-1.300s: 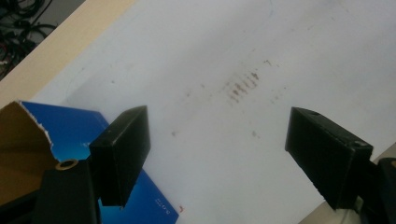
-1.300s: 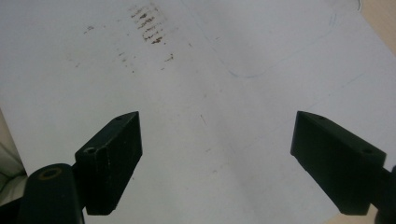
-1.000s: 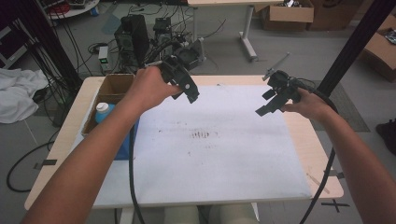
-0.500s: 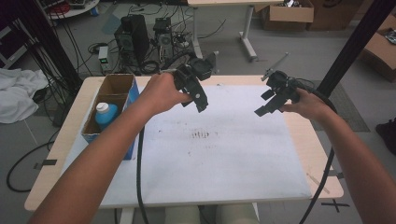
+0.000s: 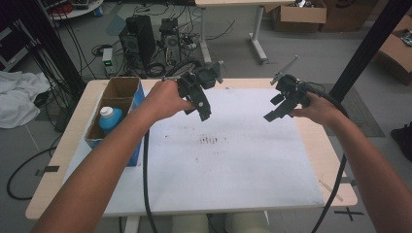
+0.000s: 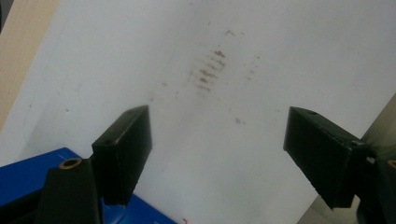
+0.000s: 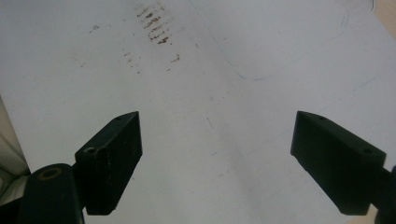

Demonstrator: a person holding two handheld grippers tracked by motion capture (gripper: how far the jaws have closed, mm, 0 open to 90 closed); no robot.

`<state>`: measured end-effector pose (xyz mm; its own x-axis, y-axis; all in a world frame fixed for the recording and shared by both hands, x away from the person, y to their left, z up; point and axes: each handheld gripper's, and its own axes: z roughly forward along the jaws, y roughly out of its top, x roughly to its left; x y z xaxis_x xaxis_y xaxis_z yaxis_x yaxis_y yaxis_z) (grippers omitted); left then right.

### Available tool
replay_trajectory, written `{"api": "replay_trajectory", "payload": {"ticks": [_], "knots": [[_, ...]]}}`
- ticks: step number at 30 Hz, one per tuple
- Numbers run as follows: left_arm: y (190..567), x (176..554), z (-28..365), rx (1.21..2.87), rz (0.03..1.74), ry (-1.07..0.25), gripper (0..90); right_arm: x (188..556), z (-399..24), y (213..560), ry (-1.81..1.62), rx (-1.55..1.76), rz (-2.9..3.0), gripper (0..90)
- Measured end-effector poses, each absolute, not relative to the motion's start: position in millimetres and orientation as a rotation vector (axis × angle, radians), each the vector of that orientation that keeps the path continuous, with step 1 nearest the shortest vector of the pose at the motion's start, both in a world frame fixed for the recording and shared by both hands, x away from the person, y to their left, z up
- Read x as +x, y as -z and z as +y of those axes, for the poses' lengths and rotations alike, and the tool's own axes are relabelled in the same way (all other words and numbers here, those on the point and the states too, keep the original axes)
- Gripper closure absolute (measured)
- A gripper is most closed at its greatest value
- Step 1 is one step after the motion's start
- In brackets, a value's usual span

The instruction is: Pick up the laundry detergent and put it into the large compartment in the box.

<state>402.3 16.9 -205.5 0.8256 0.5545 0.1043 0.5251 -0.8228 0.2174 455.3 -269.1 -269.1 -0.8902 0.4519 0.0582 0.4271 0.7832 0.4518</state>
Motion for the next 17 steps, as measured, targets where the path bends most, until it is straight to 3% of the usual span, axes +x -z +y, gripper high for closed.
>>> {"api": "replay_trajectory", "payload": {"ticks": [17], "knots": [[208.3,402.4,18.1,2.825,0.834,-0.240,24.8,454.5,-267.8,268.1,-0.716,0.709,2.912,16.5]]}}
